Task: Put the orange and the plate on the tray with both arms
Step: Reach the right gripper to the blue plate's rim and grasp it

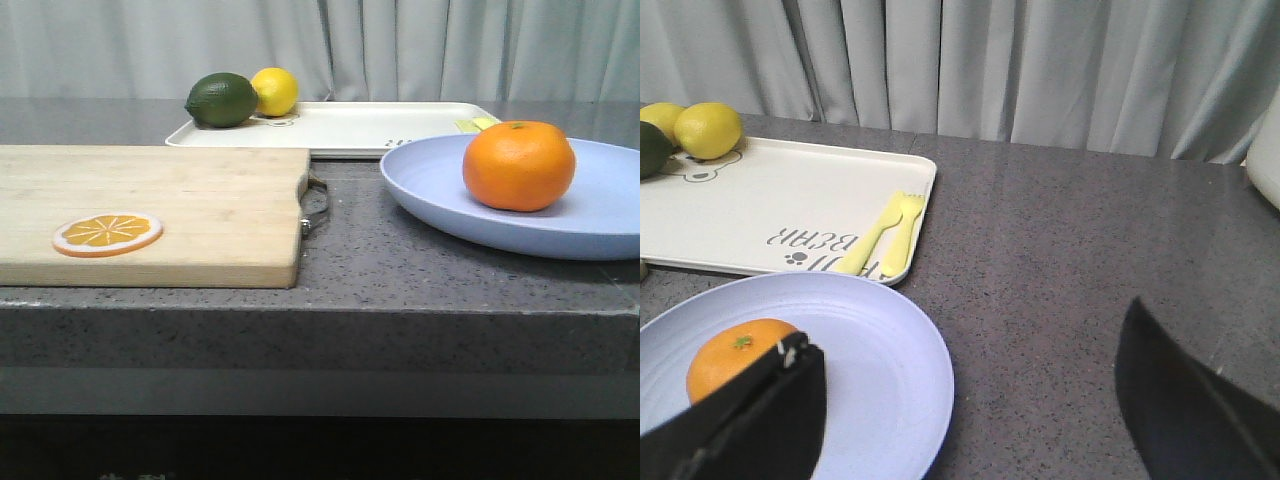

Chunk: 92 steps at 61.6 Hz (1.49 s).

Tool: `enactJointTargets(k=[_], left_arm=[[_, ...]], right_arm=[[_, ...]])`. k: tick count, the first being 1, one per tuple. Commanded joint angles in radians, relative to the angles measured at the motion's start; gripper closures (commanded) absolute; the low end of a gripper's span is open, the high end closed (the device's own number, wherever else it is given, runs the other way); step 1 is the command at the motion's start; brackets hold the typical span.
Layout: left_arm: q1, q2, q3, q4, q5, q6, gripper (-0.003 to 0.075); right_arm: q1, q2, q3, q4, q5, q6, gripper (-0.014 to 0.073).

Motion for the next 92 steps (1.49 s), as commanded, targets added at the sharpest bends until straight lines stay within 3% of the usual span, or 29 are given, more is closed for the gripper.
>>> enactJointTargets(k=[1,11,25,46,54,63,68,83,92], left_arm=[[0.0,0.026,-0.024,-0.008,-0.081,-0.007,0.0738],[0.0,0.026,-0.024,-0.008,-0.081,-0.007,0.0738],[0.0,0.026,-0.024,-0.008,-0.081,-0.007,0.0738],[0.0,0.026,-0.024,-0.008,-0.081,-0.007,0.0738],[0.0,0.026,-0.024,-0.008,-0.081,-0.007,0.0738],[0.0,0.026,-0.024,-0.008,-0.081,-0.007,0.0738],[0.0,0.026,-0.024,-0.008,-0.081,-0.007,0.0738],[0.0,0.026,-0.024,-0.008,-0.081,-0.007,0.0738],[0.0,0.026,-0.024,-0.008,-0.081,-0.007,0.0738]], right_arm=[[-0.004,0.01,-0.039,0.0,-0.06,-0.003,-0.0007],[-0.004,0.084,-0.106,0.0,0.061,0.007,-0.0007],[-0.007,0.334,-0.293,0.0,0.201,0.082,-0.0007],[-0.144,0.661,-0.464,0.039,0.307,0.111,-0.0007],[-0.17,0.788,-0.508,0.143,0.341,-0.029,-0.0007],[-0.195,0.918,-0.561,0.403,0.438,-0.28,-0.0007],[-0.211,0.974,-0.59,0.487,0.489,-0.357,-0.0007],[-0.224,1.064,-0.63,0.527,0.519,-0.386,-0.0005],[-0.224,1.107,-0.63,0.549,0.532,-0.389,0.0098]])
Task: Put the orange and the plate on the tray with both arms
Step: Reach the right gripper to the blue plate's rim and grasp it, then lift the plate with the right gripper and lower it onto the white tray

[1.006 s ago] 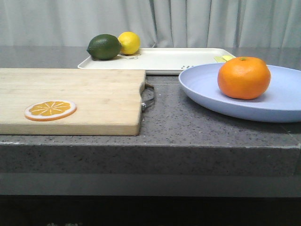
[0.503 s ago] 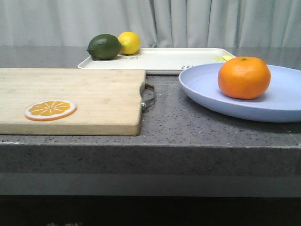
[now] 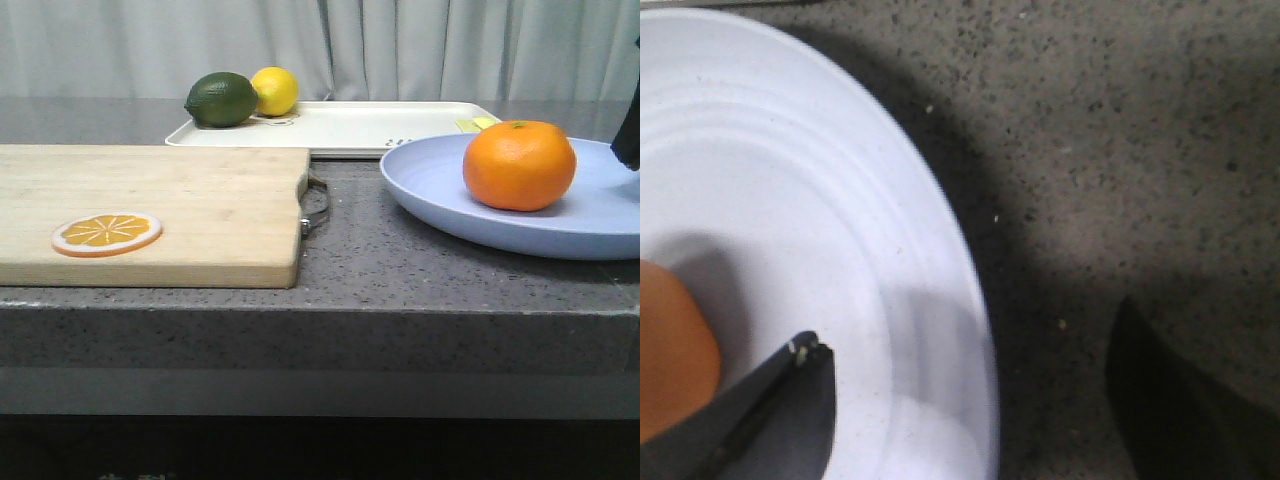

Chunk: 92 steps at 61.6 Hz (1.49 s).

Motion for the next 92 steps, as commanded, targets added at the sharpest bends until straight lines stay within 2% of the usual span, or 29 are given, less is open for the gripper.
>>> enactJointTargets(k=[1,12,23,40,55,72,92], left_arm=[[0.0,0.026,-0.026,-0.008,-0.081,-0.007,0.0738],[0.0,0.026,-0.026,-0.008,-0.081,-0.007,0.0738],[0.0,0.026,-0.026,-0.008,-0.081,-0.007,0.0738],[0.0,0.026,-0.026,-0.008,-0.081,-0.007,0.0738],[0.0,0.026,-0.026,-0.008,-0.081,-0.007,0.0738],[0.0,0.026,-0.026,-0.008,-0.081,-0.007,0.0738],[0.0,0.026,-0.026,-0.008,-0.081,-0.007,0.0738]], right_arm=[[-0.007,-0.013,-0.033,0.046,-0.003,-0.017,0.0116],[-0.007,-0.005,-0.033,0.074,-0.001,-0.017,0.0377],[-0.007,-0.005,-0.033,0.079,0.02,-0.017,0.0722],[-0.009,-0.005,-0.036,0.152,0.07,-0.017,0.0714],[-0.047,-0.004,-0.151,0.24,0.194,-0.012,0.0714],[-0.043,0.068,-0.428,0.243,0.281,0.15,0.0705],[0.026,0.33,-0.896,0.197,0.298,0.376,0.0705]])
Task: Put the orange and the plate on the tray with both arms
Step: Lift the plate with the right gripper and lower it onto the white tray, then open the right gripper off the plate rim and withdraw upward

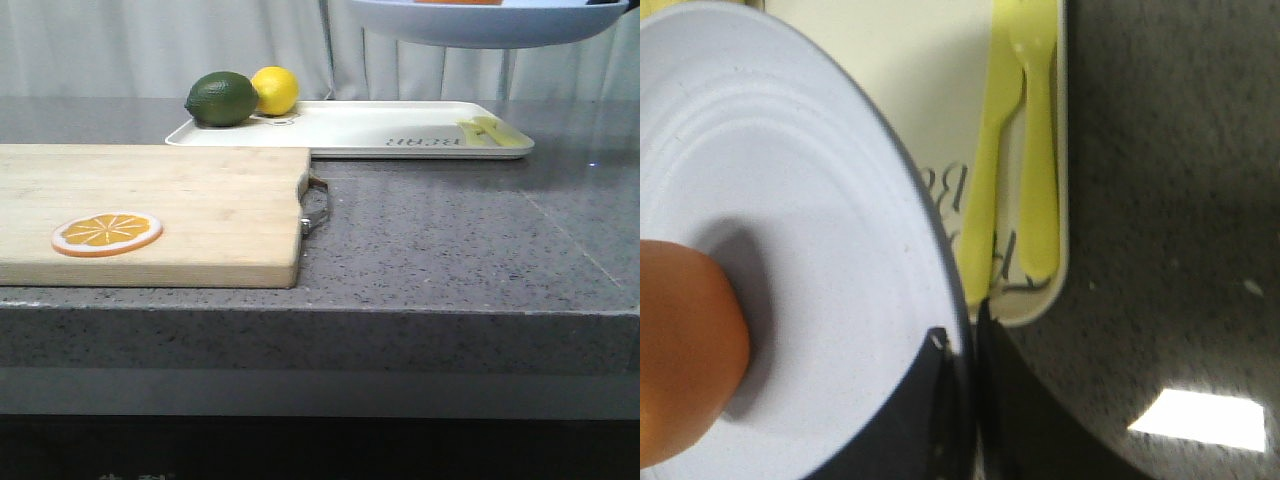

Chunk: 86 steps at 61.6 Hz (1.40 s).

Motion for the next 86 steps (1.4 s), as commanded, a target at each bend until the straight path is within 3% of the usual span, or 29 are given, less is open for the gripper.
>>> enactJointTargets(k=[1,18,27,56,63,79,86], left_arm=[[0.0,0.026,-0.026,-0.008,-0.081,-0.007,0.0738],[0.0,0.026,-0.026,-0.008,-0.081,-0.007,0.0738],[0.0,0.026,-0.026,-0.008,-0.081,-0.007,0.0738],[0.0,0.026,-0.026,-0.008,-0.081,-0.007,0.0738],[0.0,0.026,-0.026,-0.008,-0.081,-0.007,0.0738],[0.0,0.026,-0.026,-0.008,-0.081,-0.007,0.0738],[0.0,0.026,-0.026,-0.008,-0.081,-0.007,0.0738]], right_arm=[[0.035,0.024,-0.162,0.038,-0.02,0.082,0.0705],[0.15,0.304,-0.536,-0.009,-0.021,0.25,0.0705],[0.194,0.413,-0.657,-0.029,-0.032,0.288,0.0705],[0.233,0.492,-0.696,-0.081,-0.135,0.292,0.0697],[0.233,0.492,-0.696,-0.084,-0.118,0.292,0.0614],[0.233,0.491,-0.699,-0.083,-0.062,0.292,0.0302],[0.231,0.469,-0.739,-0.149,0.005,0.291,0.0297]])
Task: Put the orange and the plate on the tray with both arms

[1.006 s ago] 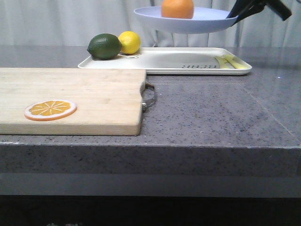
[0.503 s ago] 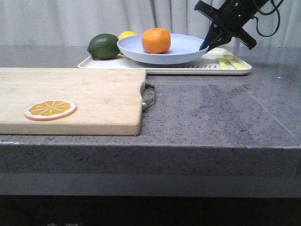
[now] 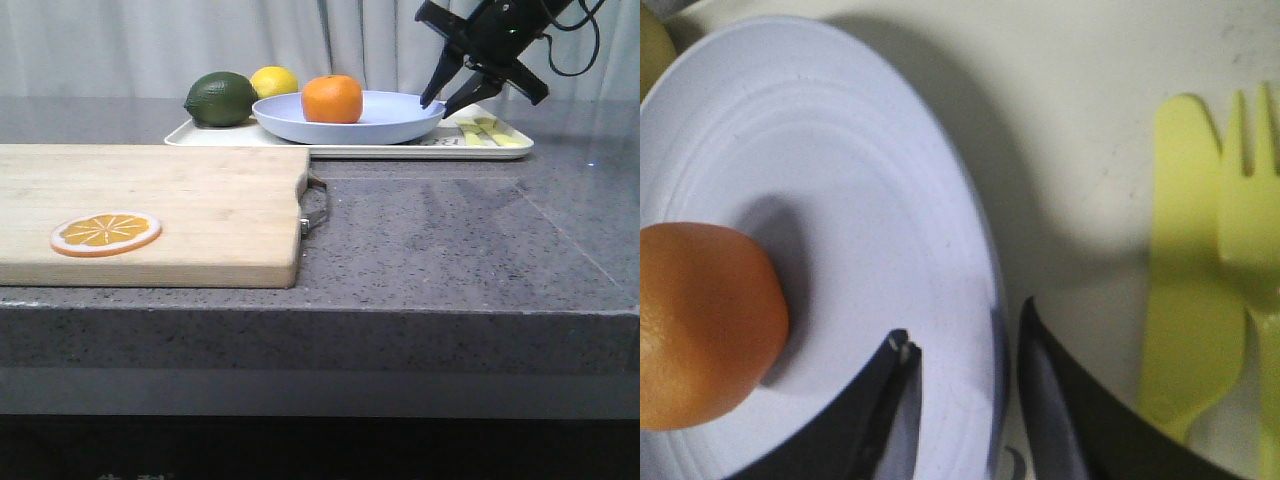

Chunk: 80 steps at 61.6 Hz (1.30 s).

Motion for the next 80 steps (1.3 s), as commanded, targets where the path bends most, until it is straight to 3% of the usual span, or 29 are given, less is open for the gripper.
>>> enactJointTargets(k=[1,10,15,27,36,58,80], left_arm=[[0.0,0.026,-0.026,-0.008,-0.081,-0.007,0.0738],[0.0,0.026,-0.026,-0.008,-0.081,-0.007,0.0738],[0.0,0.026,-0.026,-0.008,-0.081,-0.007,0.0738],[0.0,0.026,-0.026,-0.008,-0.081,-0.007,0.0738],[0.0,0.026,-0.026,-0.008,-0.081,-0.007,0.0738],[0.0,0.026,-0.026,-0.008,-0.081,-0.007,0.0738],[0.0,0.026,-0.026,-0.008,-0.081,-0.007,0.0738]], right_arm=[[-0.007,-0.111,-0.068,-0.027,0.021,-0.002,0.0309],[-0.007,-0.164,-0.155,-0.208,0.144,-0.002,0.0582],[-0.007,-0.195,-0.175,-0.246,0.167,-0.008,0.0721],[-0.004,-0.29,-0.168,-0.257,0.171,-0.081,0.0706],[0.006,-0.438,-0.048,-0.351,0.171,-0.105,0.0706],[0.019,-0.914,0.612,-0.469,0.129,-0.275,0.0706],[0.019,-1.374,1.331,-0.47,-0.295,-0.348,0.0706]])
